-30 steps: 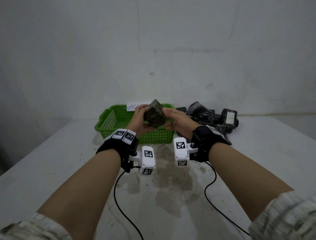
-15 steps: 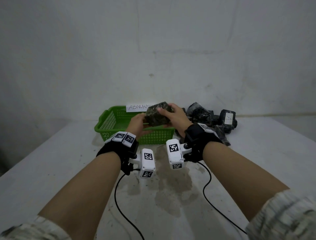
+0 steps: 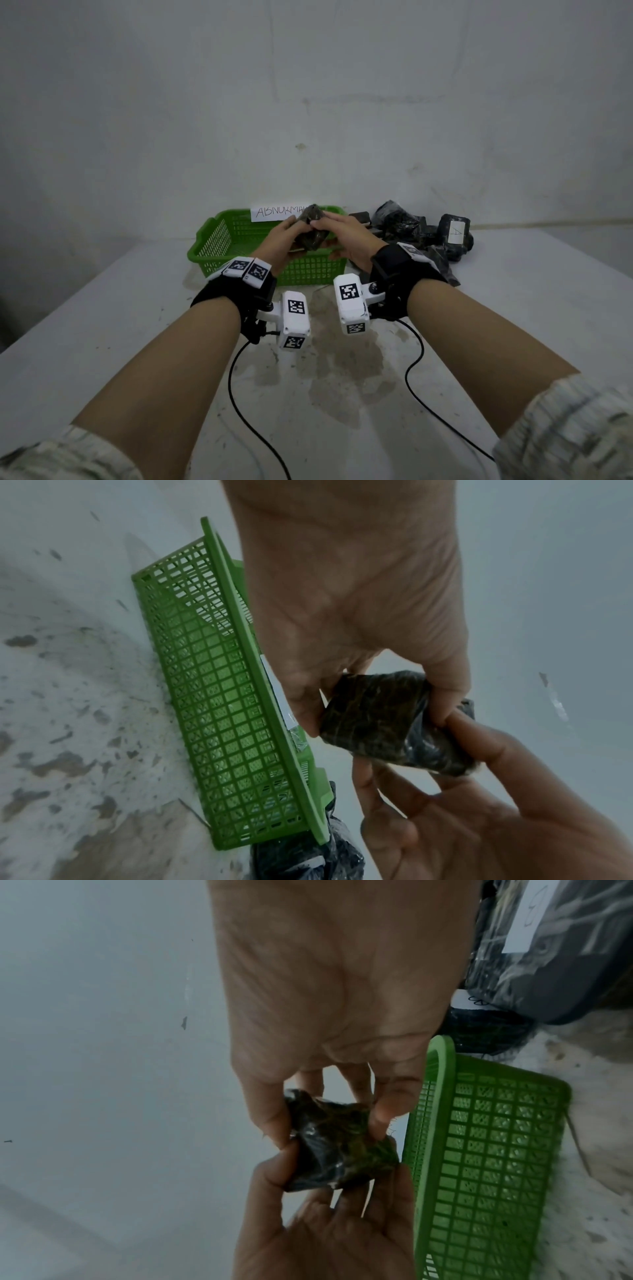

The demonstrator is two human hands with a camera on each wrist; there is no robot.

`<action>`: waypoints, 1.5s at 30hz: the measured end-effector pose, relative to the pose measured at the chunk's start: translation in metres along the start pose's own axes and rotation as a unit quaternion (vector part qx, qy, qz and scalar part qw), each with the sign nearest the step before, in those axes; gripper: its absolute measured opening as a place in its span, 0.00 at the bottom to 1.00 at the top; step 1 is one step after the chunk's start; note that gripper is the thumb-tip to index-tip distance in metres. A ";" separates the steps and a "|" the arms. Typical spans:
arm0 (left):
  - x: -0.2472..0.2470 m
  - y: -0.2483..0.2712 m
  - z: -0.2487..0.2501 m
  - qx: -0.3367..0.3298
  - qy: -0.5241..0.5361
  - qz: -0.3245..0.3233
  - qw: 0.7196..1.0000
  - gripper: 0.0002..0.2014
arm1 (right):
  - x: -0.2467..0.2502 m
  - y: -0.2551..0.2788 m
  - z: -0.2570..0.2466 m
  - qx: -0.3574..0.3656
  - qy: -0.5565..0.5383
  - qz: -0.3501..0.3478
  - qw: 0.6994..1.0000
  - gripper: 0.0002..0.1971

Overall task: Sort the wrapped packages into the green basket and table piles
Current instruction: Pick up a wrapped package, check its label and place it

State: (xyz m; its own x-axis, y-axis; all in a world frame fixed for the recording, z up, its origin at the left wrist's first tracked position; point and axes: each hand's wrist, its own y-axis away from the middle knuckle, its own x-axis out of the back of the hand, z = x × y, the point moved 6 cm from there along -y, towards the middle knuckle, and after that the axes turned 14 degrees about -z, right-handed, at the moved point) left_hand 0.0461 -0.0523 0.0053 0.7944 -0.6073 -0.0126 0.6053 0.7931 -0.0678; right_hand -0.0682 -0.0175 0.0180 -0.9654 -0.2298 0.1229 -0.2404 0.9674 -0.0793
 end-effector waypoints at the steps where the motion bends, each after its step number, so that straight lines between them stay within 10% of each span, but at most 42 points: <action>1: 0.000 0.000 -0.001 0.002 0.004 -0.002 1.000 0.24 | 0.000 -0.001 0.000 0.008 -0.011 0.008 1.000 0.13; 15: 0.006 -0.001 0.007 -0.031 0.059 0.038 0.997 0.11 | 0.002 -0.010 0.004 0.033 -0.080 0.024 0.996 0.27; 25: 0.005 0.004 0.008 -0.010 0.031 0.044 0.998 0.12 | 0.015 -0.011 0.002 0.063 0.196 0.118 0.972 0.39; 36: 0.001 0.006 0.004 0.002 0.058 -0.004 0.998 0.24 | 0.027 -0.007 -0.001 0.079 0.134 0.140 0.978 0.32; 45: 0.008 0.002 0.002 -0.028 0.093 0.038 0.995 0.09 | 0.012 -0.004 0.000 0.027 0.049 0.074 0.996 0.25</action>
State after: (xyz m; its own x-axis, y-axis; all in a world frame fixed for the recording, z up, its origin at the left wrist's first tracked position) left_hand 0.0542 -0.0552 0.0075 0.8117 -0.5474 -0.2037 0.5353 0.8367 -0.1155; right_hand -0.0792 -0.0246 0.0194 -0.9768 -0.0720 0.2018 -0.1046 0.9822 -0.1561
